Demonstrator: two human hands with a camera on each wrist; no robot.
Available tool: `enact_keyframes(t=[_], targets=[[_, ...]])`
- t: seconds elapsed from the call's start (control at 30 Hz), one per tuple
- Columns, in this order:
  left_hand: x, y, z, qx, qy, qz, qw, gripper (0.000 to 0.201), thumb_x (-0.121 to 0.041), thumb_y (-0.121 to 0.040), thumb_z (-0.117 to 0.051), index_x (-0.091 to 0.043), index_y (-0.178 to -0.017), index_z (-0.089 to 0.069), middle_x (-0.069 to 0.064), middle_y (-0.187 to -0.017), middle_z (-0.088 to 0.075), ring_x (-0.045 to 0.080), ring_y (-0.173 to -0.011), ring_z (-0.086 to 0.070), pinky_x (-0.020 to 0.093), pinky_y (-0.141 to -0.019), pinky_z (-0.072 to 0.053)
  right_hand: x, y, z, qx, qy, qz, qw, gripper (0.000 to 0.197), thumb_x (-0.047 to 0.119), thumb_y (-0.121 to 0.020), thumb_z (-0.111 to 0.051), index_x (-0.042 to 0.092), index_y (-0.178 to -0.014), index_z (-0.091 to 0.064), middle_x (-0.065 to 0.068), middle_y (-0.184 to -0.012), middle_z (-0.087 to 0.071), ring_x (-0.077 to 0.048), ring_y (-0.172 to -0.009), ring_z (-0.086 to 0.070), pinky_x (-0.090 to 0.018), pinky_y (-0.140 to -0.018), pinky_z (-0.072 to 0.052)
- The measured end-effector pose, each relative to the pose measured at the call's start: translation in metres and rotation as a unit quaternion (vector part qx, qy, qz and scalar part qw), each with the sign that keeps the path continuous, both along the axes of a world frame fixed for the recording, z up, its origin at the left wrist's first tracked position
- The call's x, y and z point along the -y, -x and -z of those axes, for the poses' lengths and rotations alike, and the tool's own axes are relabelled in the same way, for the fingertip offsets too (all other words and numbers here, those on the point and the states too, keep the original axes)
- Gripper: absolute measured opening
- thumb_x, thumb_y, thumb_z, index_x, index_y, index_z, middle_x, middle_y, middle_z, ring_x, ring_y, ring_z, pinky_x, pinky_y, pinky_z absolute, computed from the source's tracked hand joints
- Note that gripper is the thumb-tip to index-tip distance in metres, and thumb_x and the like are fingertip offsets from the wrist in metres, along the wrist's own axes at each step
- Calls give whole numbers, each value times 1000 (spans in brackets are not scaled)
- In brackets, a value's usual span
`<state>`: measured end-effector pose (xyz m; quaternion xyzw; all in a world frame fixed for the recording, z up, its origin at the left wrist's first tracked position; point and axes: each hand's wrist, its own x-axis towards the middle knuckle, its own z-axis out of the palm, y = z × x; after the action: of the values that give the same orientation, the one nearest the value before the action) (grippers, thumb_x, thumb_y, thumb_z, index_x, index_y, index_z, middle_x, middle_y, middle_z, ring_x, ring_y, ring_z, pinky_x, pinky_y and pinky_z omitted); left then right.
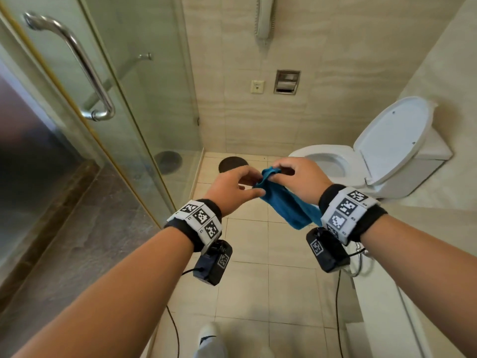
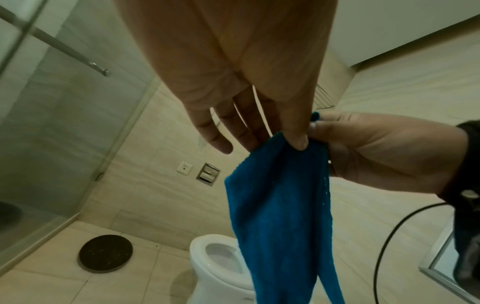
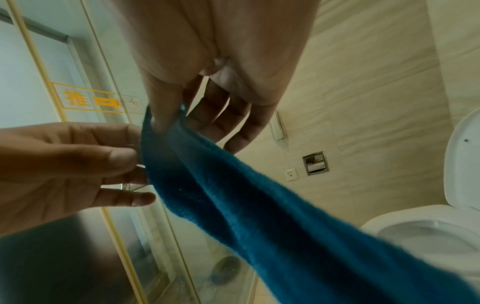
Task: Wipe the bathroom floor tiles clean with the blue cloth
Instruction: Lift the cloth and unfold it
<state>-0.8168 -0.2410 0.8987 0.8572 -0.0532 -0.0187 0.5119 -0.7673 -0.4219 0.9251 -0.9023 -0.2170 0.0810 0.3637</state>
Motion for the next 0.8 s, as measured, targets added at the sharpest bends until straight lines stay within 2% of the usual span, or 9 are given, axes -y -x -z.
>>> enact_keyframes(t=[0.07, 0.17, 0.3, 0.4, 0.47, 0.6, 0.67, 0.73, 0.8], targets=[[2, -11, 0, 8, -10, 7, 1000, 24, -8, -83, -72, -23, -96, -59, -9, -92, -63, 3, -84, -61, 17, -80, -50, 1, -11, 0, 1, -17, 14, 1000, 10, 25, -86, -65, 32, -93, -65, 22, -86, -60, -9, -93, -59, -25, -85, -43], [-2, -23, -4, 2, -51, 40, 998, 17, -6, -86, -63, -20, -95, -60, -2, -88, -62, -2, -64, -53, 9, -63, -45, 4, -22, -3, 10, -34, 33, 999, 10, 23, -84, -67, 31, -87, -64, 16, -83, -63, -10, -86, -60, -27, -82, -46], [-19, -37, -8, -59, -194, 77, 976, 11, -20, -91, -57, -16, -89, -67, 4, -84, -63, 11, -70, -54, 19, -59, -42, -1, -26, -9, 33, -15, 46, 998, 7, 23, -83, -67, 28, -82, -63, 8, -79, -64, -14, -80, -59, -34, -77, -48], [-32, -47, -11, -76, -281, 69, 954, 23, -32, -92, -56, -16, -78, -64, -1, -67, -55, 9, -62, -49, 24, -54, -36, -8, -30, -9, 36, -11, 59, 998, 7, 23, -83, -68, 26, -81, -62, 12, -74, -60, -10, -75, -55, -31, -74, -46], [-40, -51, -13, -53, -302, 42, 951, 22, -35, -92, -58, -16, -82, -64, -2, -72, -56, 12, -67, -51, 25, -60, -38, -11, -34, -7, 31, -6, 68, 997, 8, 24, -81, -71, 24, -80, -63, 10, -72, -59, -9, -70, -53, -28, -69, -44], [-56, -55, -17, -11, -258, -31, 966, 18, -27, -88, -66, -12, -98, -64, 2, -94, -64, 19, -88, -60, 33, -80, -51, -12, -39, -2, 8, 8, 86, 996, 16, 25, -77, -75, 21, -73, -60, 5, -65, -55, -8, -60, -47, -22, -57, -37], [-61, -55, -18, -5, -221, -49, 974, 14, -21, -90, -64, -12, -100, -61, 2, -96, -65, 19, -90, -60, 32, -84, -50, -14, -40, -1, 1, 13, 86, 996, 17, 25, -77, -75, 19, -74, -59, 5, -66, -54, -10, -62, -47, -25, -59, -37], [-63, -54, -18, -13, -173, -39, 984, 11, -18, -92, -60, -13, -100, -55, 3, -94, -65, 21, -88, -60, 34, -81, -50, -15, -42, 0, -13, 11, 76, 997, 15, 26, -81, -71, 20, -77, -58, 4, -72, -57, -14, -69, -51, -31, -67, -41], [-63, -51, -17, -32, -137, -14, 990, 16, -16, -92, -58, -14, -99, -43, 3, -87, -61, 21, -78, -58, 31, -68, -48, -18, -42, 0, -40, 7, 63, 997, 13, 29, -86, -64, 22, -80, -56, 1, -78, -59, -19, -75, -55, -38, -74, -46]])
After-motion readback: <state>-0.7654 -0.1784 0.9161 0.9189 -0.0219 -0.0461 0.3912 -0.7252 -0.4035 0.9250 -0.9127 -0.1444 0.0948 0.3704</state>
